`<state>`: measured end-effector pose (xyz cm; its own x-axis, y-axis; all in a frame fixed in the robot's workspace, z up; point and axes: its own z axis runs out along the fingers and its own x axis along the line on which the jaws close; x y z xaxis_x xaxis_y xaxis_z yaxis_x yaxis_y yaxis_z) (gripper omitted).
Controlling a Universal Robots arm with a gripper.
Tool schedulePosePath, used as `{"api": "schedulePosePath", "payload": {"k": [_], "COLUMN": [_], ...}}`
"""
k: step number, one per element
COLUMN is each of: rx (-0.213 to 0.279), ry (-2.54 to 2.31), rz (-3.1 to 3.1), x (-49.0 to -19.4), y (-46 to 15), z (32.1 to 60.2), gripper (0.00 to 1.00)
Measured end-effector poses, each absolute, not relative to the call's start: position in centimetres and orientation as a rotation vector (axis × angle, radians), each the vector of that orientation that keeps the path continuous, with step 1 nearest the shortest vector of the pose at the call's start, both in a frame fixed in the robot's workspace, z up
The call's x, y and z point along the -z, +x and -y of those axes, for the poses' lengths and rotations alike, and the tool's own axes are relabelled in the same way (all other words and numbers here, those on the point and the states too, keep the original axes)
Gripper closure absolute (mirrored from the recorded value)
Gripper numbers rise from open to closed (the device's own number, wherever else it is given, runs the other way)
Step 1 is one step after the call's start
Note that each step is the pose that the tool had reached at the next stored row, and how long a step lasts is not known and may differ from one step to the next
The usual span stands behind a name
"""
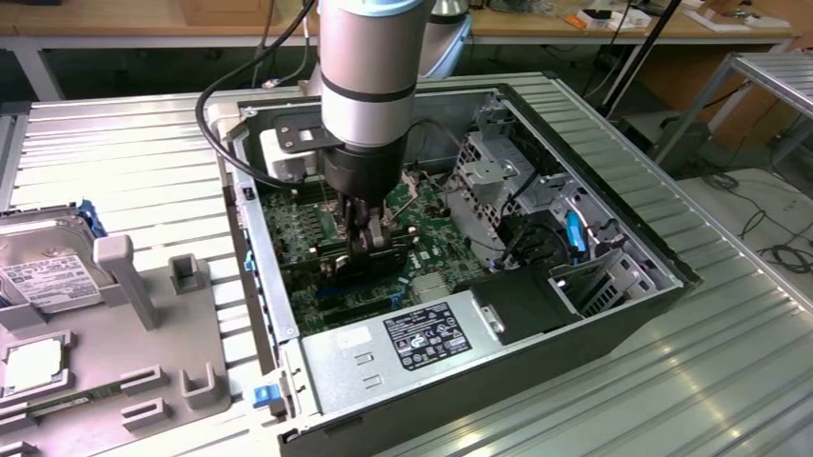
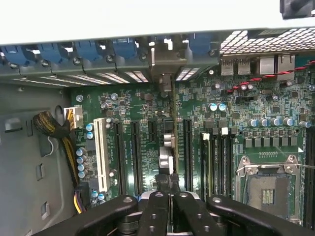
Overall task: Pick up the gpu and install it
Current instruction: 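Press down on the gpu until it lock into place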
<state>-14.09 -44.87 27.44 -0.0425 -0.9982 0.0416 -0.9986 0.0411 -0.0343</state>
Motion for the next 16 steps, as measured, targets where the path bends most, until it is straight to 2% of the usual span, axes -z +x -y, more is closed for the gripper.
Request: {"api": "schedulePosePath", "payload": {"k": [9,12,16], "rx": [-0.083,-0.072,-0.071], "ry": [2.169,2.165,2.164], "rz": [2.262,2.257,2.256], "x": [-27.2,-29.3,-29.9], "y": [-14.1,-14.1,-15.1], "z": [45.0,45.0,45.0], "gripper": [0.89,0.89,0.89]}}
